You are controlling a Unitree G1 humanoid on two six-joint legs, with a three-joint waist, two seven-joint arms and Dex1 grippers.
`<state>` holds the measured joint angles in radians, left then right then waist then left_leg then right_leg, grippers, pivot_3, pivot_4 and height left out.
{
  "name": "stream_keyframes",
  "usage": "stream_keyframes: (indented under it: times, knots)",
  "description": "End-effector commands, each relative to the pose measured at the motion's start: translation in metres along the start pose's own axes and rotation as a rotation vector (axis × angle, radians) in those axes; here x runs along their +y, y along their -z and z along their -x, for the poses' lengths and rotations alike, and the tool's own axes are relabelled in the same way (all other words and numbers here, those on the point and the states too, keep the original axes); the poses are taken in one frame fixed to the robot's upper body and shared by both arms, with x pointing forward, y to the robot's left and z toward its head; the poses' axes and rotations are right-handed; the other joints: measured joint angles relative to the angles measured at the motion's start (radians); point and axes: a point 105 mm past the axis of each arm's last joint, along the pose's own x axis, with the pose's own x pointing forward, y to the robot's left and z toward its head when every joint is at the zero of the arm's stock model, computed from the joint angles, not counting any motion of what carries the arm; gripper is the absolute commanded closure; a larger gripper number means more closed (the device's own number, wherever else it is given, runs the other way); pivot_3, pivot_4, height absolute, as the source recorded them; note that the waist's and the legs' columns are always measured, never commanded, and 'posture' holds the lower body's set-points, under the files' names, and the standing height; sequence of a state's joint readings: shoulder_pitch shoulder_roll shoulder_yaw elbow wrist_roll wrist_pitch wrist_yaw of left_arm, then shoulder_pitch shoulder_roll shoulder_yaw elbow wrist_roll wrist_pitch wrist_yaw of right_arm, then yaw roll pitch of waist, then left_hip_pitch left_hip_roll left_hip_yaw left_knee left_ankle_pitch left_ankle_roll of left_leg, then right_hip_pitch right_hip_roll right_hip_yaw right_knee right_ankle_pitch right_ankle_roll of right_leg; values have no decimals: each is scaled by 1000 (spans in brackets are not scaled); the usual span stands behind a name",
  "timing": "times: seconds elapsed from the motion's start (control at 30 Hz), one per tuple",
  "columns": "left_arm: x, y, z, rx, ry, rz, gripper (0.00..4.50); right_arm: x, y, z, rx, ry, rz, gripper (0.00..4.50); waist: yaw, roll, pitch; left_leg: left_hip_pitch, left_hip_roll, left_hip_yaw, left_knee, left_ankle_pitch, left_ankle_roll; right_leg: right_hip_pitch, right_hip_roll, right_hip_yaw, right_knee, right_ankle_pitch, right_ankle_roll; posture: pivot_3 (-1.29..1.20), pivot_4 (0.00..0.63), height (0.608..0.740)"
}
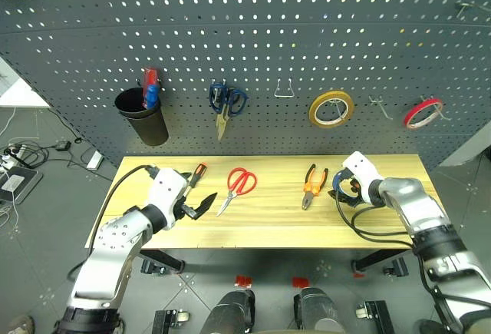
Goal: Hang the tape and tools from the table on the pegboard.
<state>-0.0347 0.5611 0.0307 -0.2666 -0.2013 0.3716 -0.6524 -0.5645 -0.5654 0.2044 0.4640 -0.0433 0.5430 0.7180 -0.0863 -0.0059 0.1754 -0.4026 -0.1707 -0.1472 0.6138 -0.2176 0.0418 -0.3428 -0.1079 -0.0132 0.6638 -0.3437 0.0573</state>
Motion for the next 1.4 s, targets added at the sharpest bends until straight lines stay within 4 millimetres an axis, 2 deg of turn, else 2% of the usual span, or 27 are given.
stream_keyframes:
  times: [0.03, 0.13, 0.27, 0.43, 0.53, 0.67, 0.83, 0.87, 1.0, 1.07, 1.17, 1.27, 1.33, 1.4]
  knots:
    - [-30, -19, -7, -42, 197, -35, 25, -8, 2, -7, 78, 1, 36, 0, 0, -2, 20, 0, 1, 2, 0, 0, 1, 0, 0, 1, 0, 0, 0, -152, 276, 740]
    - [-53, -27, -9, -66, 338, -49, 25, -11, 5, -14, 127, 2, 19, 0, -2, -4, 40, -2, 2, 6, 0, -2, 2, -3, 0, 3, 0, 0, 0, -153, 283, 740]
    - [-79, -27, -8, -63, 486, -83, 25, -9, 9, -19, 175, -20, 44, 0, -4, -3, 52, -7, 3, 11, 1, -2, 3, -10, 0, 5, 1, 0, 0, -152, 281, 740]
    - [-95, -28, -10, -99, 547, -96, 25, -9, 18, -27, 226, -2, 83, 0, -4, -3, 59, -7, 4, 12, 3, -2, 2, -10, 2, 5, 3, 0, 0, -151, 267, 740]
    - [-101, -31, -11, -135, 560, -93, 0, -7, 25, -29, 268, -10, 125, 614, -3, -5, 60, -7, 5, 12, 10, -2, 2, -10, 2, 5, 8, 0, 0, -149, 262, 740]
    - [-101, -31, -14, -156, 555, -99, 0, -10, 33, -30, 303, 3, 195, 1984, -1, -5, 60, -6, 5, 12, 16, -2, 2, -11, 3, 5, 15, 1, 1, -155, 245, 740]
    - [-96, -32, -16, -168, 531, -99, 0, -23, 35, -22, 276, 46, 177, 3696, 1, -6, 59, 0, 5, 12, 16, -2, 1, -10, 3, 5, 16, 4, 4, -169, 226, 740]
    - [-95, -32, -17, -172, 521, -101, 0, -26, 35, -19, 260, 62, 167, 3827, 2, -6, 59, 0, 5, 12, 16, -2, 1, -10, 3, 5, 16, 4, 4, -178, 215, 740]
    - [-78, -44, -22, -231, 437, -94, 0, -45, 16, 8, 80, 204, 175, 3828, 9, -5, 58, -2, 4, 12, 16, -2, 1, -12, 3, 5, 16, 4, 4, -205, 200, 740]
    - [-71, -54, -24, -274, 400, -83, 0, -35, 7, 30, -34, 285, 211, 3828, 7, -3, 57, -9, 4, 12, 16, -2, 0, -16, 3, 5, 17, 4, 4, -219, 198, 740]
    - [-67, -66, -28, -311, 379, -85, 0, -12, -3, 60, -178, 413, 172, 3828, -10, -2, 55, -21, 6, 14, 16, -1, -1, -26, 3, 5, 18, 4, 4, -233, 188, 740]
    - [-64, -77, -30, -346, 364, -90, 0, 7, -10, 80, -264, 512, 163, 3828, -36, 0, 50, -21, 7, 17, 16, -1, -1, -29, 5, 6, 19, 4, 4, -246, 182, 740]
    - [-59, -90, -34, -390, 335, -83, 0, 22, -22, 98, -364, 602, 198, 3828, -37, 0, 47, -21, 7, 18, 17, -1, -1, -29, 5, 6, 22, 4, 4, -267, 175, 740]
    - [-55, -99, -37, -423, 309, -73, 0, 30, -35, 110, -448, 666, 251, 3828, -36, 0, 46, -20, 7, 17, 19, 0, -3, -30, 5, 7, 26, 4, 4, -276, 170, 740]
